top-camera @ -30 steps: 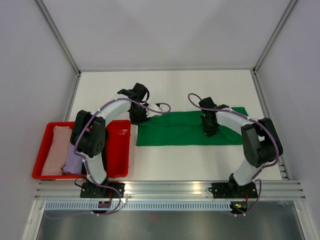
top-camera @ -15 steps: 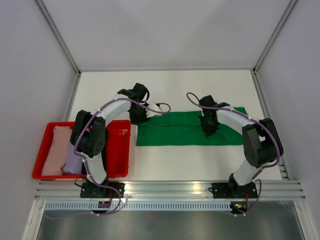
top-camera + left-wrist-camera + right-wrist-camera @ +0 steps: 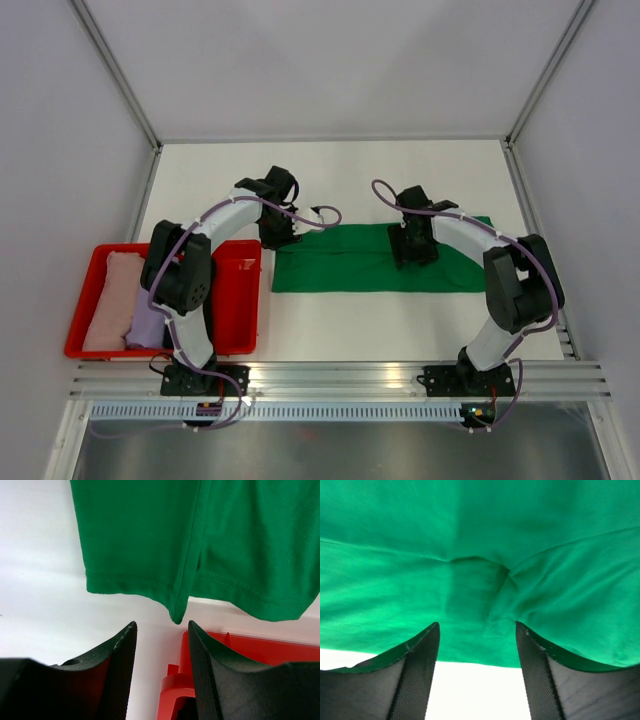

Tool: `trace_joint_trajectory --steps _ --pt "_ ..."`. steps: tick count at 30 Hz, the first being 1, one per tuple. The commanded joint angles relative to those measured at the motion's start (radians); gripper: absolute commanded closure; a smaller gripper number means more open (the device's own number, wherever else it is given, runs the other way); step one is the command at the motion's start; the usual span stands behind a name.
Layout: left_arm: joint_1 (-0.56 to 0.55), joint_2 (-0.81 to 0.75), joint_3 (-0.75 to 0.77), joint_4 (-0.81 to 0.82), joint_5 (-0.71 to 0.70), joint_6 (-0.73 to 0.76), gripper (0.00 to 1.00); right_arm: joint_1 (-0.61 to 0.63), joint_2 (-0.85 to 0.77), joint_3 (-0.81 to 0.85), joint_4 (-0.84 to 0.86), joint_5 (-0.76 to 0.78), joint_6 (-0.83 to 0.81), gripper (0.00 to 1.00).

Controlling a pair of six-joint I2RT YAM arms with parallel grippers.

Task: Roll the t-shirts
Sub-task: Fold the tshirt

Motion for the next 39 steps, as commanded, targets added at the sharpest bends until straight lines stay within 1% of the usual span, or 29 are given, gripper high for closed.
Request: trace_joint_trajectory --steps 1,3,5,6,7,8,9,10,11,12,13,14,15,16,17,18,20,24,29,33,35,36,38,39 --pt "0.001 -0.053 0.023 -0.028 0.016 -0.011 0.48 -0.021 -0.125 0.08 0.005 0.014 0.047 0.29" --pt "0.001 -0.064 0.047 -0.064 0.047 -0.007 0.48 -0.045 -0.161 0.086 0.013 -0.001 0.079 0.25" --pt "0.001 -0.068 0.076 -0.116 0.074 -0.004 0.48 -0.091 -0.196 0.08 0.015 -0.001 0.099 0.25" --pt "0.0 -0.065 0.084 -0.128 0.08 -0.009 0.49 -0.108 -0.205 0.07 0.015 0.008 0.13 0.27" --pt "0.001 -0.061 0.093 -0.139 0.087 -0.017 0.49 -0.152 -0.218 0.062 0.013 0.02 0.148 0.3" --pt "0.001 -0.05 0.118 -0.153 0.105 -0.024 0.5 -0.183 -0.221 0.053 0.011 0.031 0.167 0.34" --pt "0.001 -0.044 0.132 -0.176 0.116 -0.043 0.5 -0.218 -0.221 0.033 0.004 0.028 0.191 0.5" --pt "0.001 -0.036 0.149 -0.188 0.132 -0.052 0.5 -0.299 -0.219 0.019 -0.001 0.033 0.24 0.61" --pt "0.003 -0.028 0.181 -0.193 0.16 -0.061 0.5 -0.337 -0.218 0.005 -0.007 0.036 0.268 0.73" --pt "0.003 -0.019 0.196 -0.19 0.177 -0.087 0.5 -0.386 -0.215 -0.009 -0.013 0.036 0.288 0.92" --pt "0.004 -0.004 0.213 -0.176 0.189 -0.107 0.5 -0.45 -0.203 -0.039 -0.015 0.034 0.323 1.0" --pt "0.003 0.013 0.254 -0.164 0.191 -0.139 0.5 -0.475 -0.195 -0.053 -0.006 0.037 0.337 1.0" --pt "0.001 0.068 0.28 -0.144 0.183 -0.218 0.5 -0.495 -0.175 -0.084 0.005 0.039 0.351 1.0" --pt "0.003 0.102 0.308 -0.144 0.17 -0.259 0.51 -0.522 -0.164 -0.098 0.019 0.04 0.365 1.0" --pt "0.0 0.134 0.357 -0.141 0.127 -0.286 0.52 -0.532 -0.149 -0.108 0.046 0.043 0.392 1.0" --pt "0.0 0.198 0.372 -0.133 0.102 -0.329 0.53 -0.541 -0.109 -0.119 0.056 0.042 0.411 1.0" --pt "0.001 0.235 0.386 -0.116 0.058 -0.365 0.56 -0.567 -0.065 -0.119 0.086 0.04 0.437 1.0" --pt "0.003 0.203 0.362 -0.073 0.11 -0.4 0.55 -0.573 0.07 -0.084 0.116 0.097 0.438 1.0" --pt "0.01 0.193 0.376 -0.061 0.114 -0.478 0.55 -0.573 0.182 -0.007 0.122 0.134 0.443 1.0" --pt "0.032 0.188 0.379 -0.059 0.11 -0.529 0.54 -0.572 0.311 0.196 0.117 0.14 0.463 1.0" --pt "0.041 0.191 0.373 -0.059 0.097 -0.546 0.54 -0.566 0.368 0.295 0.065 0.177 0.492 1.0" --pt "0.041 0.196 0.371 -0.061 0.088 -0.55 0.54 -0.555 0.417 0.395 0.044 0.186 0.495 1.0" --pt "0.041 0.208 0.37 -0.062 0.056 -0.564 0.53 -0.543 0.461 0.492 -0.007 0.177 0.507 1.0" --pt "0.041 0.212 0.368 -0.061 0.042 -0.57 0.53 -0.535 0.468 0.504 -0.008 0.166 0.517 1.0"
